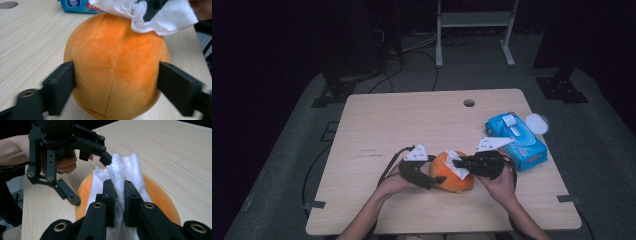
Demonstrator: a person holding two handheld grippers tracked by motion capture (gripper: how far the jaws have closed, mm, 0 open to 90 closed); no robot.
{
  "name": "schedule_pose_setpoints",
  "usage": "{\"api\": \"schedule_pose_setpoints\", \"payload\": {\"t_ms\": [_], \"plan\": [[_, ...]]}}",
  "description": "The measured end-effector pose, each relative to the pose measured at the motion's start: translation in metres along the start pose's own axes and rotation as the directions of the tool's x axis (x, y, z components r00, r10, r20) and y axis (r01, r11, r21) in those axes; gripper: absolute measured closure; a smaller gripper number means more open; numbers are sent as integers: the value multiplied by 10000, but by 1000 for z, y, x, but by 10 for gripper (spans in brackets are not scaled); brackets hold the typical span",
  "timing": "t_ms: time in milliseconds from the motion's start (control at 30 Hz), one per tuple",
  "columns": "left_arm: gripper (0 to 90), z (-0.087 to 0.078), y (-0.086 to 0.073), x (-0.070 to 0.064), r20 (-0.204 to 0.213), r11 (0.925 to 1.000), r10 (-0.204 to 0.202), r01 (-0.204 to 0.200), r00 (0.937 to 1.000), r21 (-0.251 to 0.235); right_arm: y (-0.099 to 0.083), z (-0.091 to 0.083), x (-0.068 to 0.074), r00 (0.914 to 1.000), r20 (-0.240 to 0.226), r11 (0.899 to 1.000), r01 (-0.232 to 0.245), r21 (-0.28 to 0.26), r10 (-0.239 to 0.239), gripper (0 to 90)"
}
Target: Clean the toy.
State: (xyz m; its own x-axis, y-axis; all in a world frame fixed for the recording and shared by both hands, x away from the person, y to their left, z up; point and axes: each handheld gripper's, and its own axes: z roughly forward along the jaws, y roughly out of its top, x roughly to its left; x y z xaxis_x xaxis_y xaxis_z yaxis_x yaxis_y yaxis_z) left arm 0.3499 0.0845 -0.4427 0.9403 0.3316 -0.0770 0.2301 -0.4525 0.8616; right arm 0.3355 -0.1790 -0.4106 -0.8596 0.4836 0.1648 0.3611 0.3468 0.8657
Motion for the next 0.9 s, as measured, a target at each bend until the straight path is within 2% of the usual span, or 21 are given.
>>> {"api": "schedule_pose_setpoints", "payload": {"t_ms": [67, 133, 200, 267, 367, 467, 600, 667, 800, 900], "plan": [[69, 2, -2, 3, 15, 10000, -46, 47, 10000, -39, -2, -3, -2, 10000, 17, 10000, -67, 9, 67, 808], [64, 5, -4, 5, 233, 9993, -342, 344, 9991, -114, -4, -6, -4, 9999, 65, 10000, -82, -4, 82, 808], [112, 5, -5, 5, 320, 9994, -265, 272, 9991, -195, -5, -8, -7, 9998, 89, 9999, -170, -2, 170, 808], [208, 4, -4, 3, 177, 9996, -232, 235, 9996, -173, -5, -8, -8, 9997, 69, 9997, -244, -52, 244, 808], [268, 1, 3, -3, 33, 10000, -68, 68, 10000, -43, 0, -10, -2, 10000, 80, 10000, -22, -65, 22, 808], [280, 3, 10, -10, -159, 9999, 84, -82, 9998, 82, 9, -7, 7, 9992, -91, 9993, 378, -69, -378, 809], [281, 3, 14, -13, -329, 9999, 92, -89, 9994, 107, 17, 0, 14, 9967, 54, 9967, 811, 106, -812, 809], [248, 4, 10, -12, -277, 9998, 144, -147, 9995, -110, 17, -1, 12, 9970, 73, 9969, 774, 162, -775, 809], [87, 8, 5, -5, -180, 9994, 49, -56, 9998, -354, 10, -4, 5, 9987, 68, 9985, 503, 200, -504, 810], [78, 10, 2, -2, 77, 9988, -257, 260, 9996, -419, 8, -6, 2, 9991, 45, 9990, 421, 146, -422, 810]]}}
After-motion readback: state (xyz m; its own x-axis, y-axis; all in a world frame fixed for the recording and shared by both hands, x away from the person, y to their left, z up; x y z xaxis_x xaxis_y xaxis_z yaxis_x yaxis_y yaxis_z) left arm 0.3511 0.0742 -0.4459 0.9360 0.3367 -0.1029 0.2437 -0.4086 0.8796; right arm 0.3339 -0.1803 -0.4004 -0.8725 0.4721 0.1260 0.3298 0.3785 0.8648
